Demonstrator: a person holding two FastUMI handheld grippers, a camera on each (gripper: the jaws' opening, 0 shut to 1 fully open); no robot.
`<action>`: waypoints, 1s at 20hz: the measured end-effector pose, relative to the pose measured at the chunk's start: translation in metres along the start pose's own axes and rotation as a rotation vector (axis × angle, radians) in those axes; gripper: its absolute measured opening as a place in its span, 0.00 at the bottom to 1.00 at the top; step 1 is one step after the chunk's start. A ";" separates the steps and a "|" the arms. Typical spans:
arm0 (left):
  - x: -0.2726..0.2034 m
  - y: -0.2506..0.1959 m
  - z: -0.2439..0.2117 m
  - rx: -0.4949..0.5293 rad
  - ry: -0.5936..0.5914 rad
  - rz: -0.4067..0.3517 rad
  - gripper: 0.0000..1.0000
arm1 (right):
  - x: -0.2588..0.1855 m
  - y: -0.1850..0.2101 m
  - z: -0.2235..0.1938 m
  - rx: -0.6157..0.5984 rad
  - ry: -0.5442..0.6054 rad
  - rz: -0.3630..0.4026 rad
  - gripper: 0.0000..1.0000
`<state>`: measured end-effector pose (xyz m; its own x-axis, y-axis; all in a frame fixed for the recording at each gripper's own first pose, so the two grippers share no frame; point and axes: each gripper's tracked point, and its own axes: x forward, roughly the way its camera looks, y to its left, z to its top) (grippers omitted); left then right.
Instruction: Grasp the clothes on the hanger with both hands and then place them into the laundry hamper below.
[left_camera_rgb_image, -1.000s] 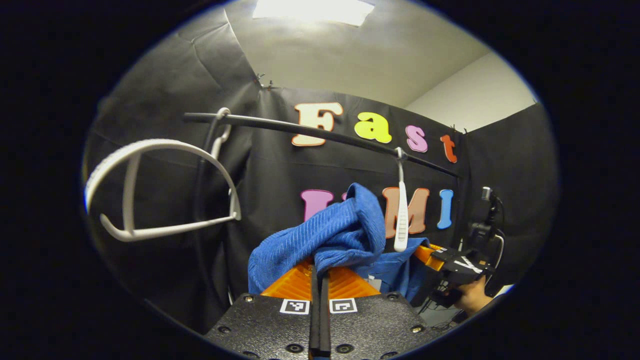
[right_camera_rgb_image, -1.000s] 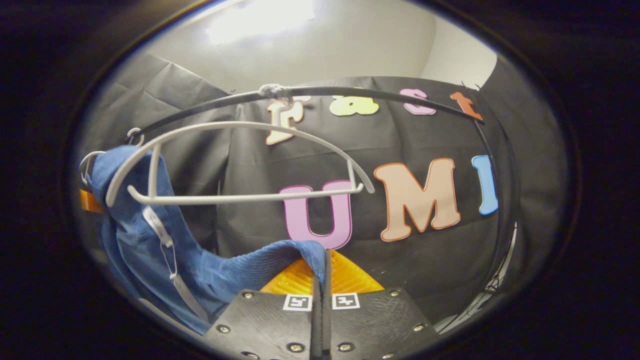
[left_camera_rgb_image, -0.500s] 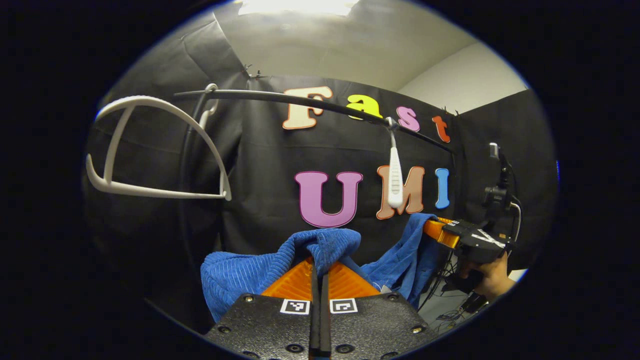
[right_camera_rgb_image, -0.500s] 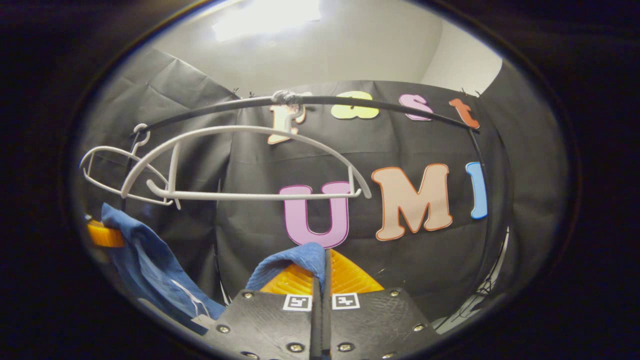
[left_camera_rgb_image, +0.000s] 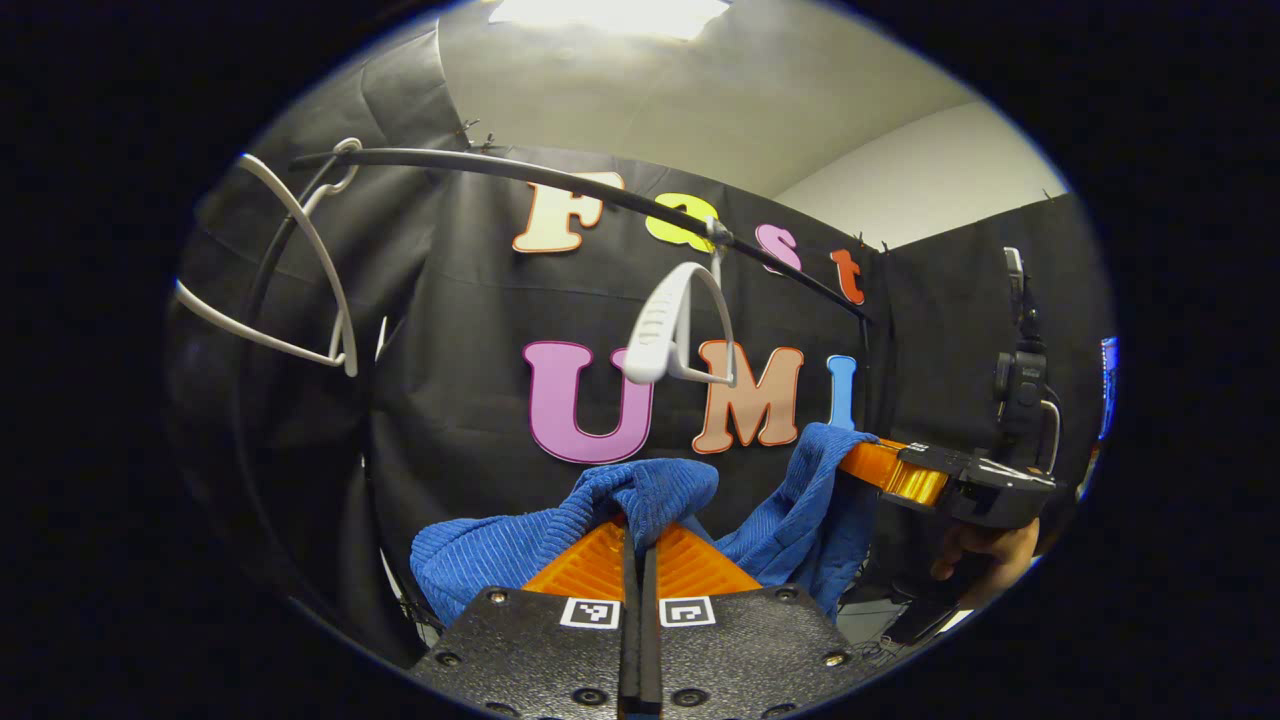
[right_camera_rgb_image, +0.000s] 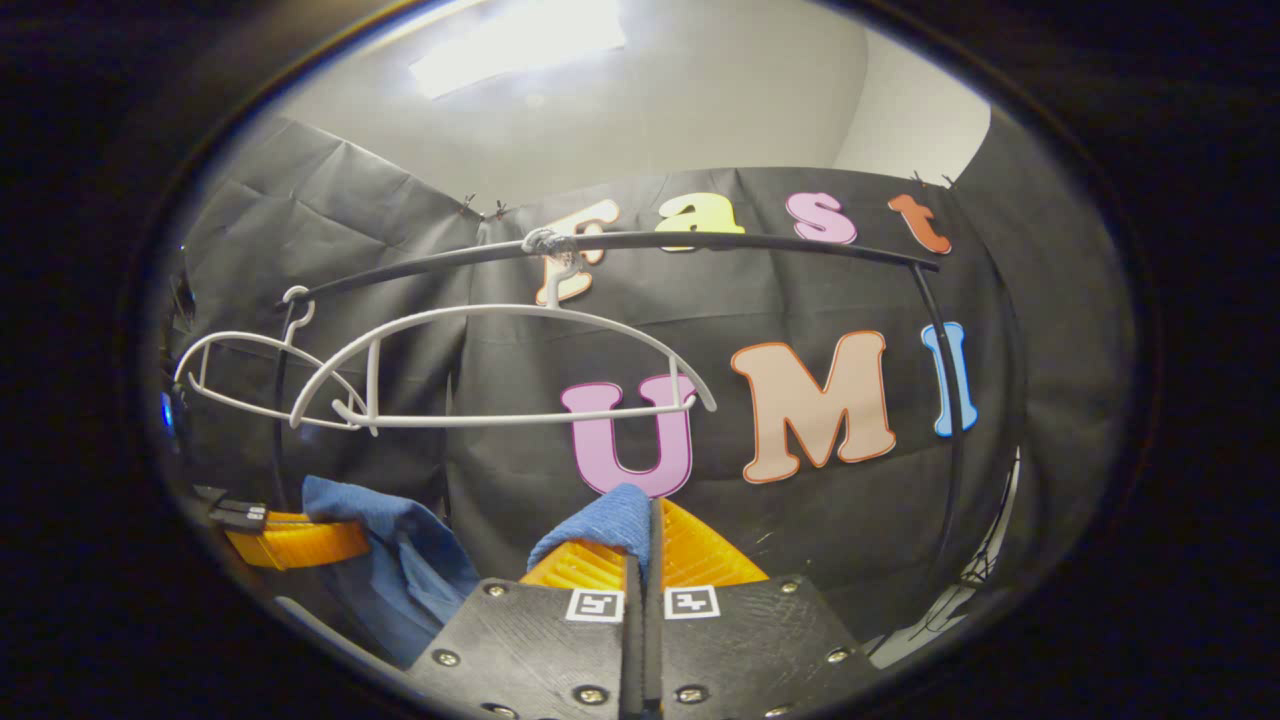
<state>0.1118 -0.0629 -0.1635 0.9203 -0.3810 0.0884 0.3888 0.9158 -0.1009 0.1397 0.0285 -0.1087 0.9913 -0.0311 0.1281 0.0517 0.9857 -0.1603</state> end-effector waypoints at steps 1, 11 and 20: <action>-0.003 0.000 -0.005 0.001 0.005 0.003 0.00 | -0.003 -0.003 -0.002 0.003 0.001 -0.002 0.00; 0.038 -0.056 -0.003 -0.085 -0.058 0.018 0.00 | -0.022 0.038 0.009 0.020 -0.041 0.126 0.01; 0.050 -0.071 -0.054 -0.086 -0.024 0.004 0.00 | -0.025 -0.013 -0.055 0.105 0.038 0.024 0.01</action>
<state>0.1323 -0.1537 -0.2057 0.9210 -0.3731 0.1118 0.3883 0.9026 -0.1861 0.1213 0.0079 -0.1632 0.9960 -0.0120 0.0885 0.0173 0.9981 -0.0592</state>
